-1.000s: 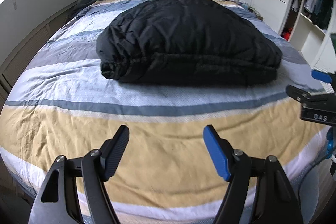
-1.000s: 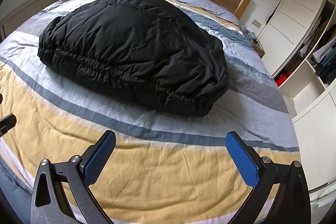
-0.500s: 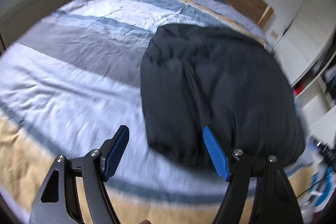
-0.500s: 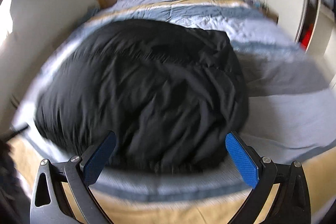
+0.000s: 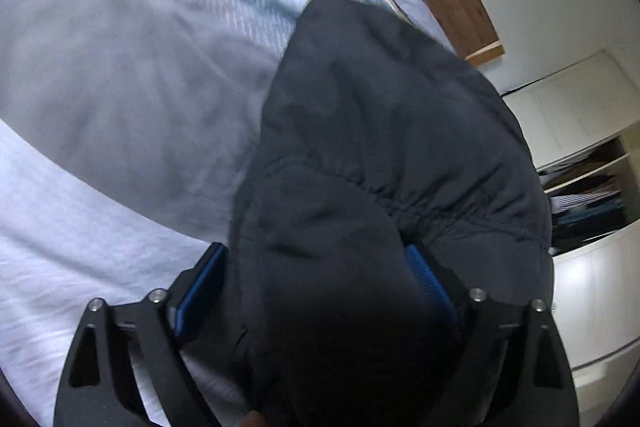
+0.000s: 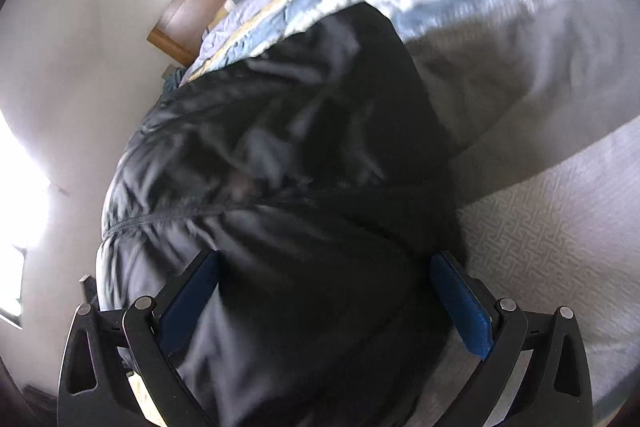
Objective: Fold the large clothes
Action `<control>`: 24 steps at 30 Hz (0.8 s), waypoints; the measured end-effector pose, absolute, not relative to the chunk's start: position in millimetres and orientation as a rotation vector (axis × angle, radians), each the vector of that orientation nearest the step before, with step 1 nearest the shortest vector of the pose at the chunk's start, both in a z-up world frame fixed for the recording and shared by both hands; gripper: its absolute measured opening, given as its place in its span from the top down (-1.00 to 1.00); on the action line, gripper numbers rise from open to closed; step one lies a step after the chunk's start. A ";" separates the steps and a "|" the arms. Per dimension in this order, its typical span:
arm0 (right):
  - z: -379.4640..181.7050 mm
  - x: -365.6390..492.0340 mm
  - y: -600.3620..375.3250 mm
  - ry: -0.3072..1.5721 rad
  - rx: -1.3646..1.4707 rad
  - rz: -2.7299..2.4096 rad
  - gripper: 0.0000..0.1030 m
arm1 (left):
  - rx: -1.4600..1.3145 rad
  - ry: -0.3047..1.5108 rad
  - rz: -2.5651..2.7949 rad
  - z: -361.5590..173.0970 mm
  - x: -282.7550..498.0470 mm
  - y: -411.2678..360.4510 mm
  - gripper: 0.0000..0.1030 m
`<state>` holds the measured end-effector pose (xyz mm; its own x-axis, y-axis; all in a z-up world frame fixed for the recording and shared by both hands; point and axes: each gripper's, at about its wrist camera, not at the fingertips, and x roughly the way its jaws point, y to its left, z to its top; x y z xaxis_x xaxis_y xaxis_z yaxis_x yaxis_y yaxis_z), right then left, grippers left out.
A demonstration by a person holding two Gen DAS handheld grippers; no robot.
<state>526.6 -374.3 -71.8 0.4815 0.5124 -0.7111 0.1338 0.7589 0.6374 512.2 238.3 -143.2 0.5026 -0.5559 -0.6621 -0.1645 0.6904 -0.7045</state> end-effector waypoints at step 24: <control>-32.9 544.8 -304.5 0.924 0.889 0.592 0.25 | -0.721 0.931 -0.412 -40.0 488.3 143.7 0.65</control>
